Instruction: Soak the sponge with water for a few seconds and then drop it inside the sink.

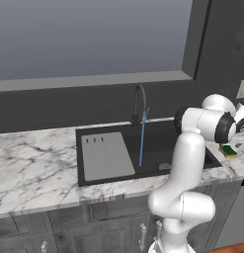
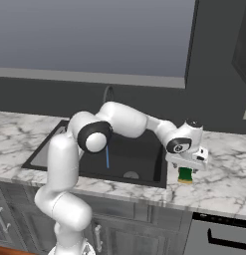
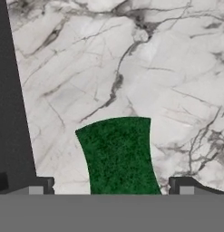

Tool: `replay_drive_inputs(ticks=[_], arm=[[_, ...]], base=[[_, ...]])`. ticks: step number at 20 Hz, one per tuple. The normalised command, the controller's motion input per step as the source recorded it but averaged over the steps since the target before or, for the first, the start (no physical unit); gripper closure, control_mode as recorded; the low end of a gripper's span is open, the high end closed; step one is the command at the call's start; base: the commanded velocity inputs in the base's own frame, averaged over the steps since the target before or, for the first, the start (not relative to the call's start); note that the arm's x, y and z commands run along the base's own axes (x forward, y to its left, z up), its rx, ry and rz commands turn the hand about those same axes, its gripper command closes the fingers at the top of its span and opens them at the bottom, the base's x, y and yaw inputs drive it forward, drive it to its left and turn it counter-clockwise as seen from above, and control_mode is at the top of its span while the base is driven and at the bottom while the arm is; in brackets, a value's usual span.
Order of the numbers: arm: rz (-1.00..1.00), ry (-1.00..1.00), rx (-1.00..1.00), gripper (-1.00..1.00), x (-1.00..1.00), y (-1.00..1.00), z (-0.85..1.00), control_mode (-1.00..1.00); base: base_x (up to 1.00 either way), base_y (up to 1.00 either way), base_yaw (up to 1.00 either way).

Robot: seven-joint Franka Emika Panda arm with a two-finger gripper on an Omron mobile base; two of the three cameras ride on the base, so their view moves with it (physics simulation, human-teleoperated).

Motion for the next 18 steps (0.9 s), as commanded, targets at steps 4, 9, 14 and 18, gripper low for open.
replay_drive_inputs(ticks=[4, 9, 14, 18], arm=[[0.00, -0.04, 0.00, -1.00, 0.00, 0.00, -0.18, -1.00], [0.00, -0.03, 0.00, -1.00, 0.00, 0.00, -0.14, -1.00], [0.00, -0.01, 0.00, -1.00, 0.00, 0.00, -0.13, -1.00], [0.00, -0.02, 0.00, -1.00, 0.00, 0.00, -0.14, -1.00]], base=[[0.00, 0.00, 0.00], [0.00, 0.00, 0.00], [0.00, 0.00, 0.00], [0.00, 0.00, 0.00]])
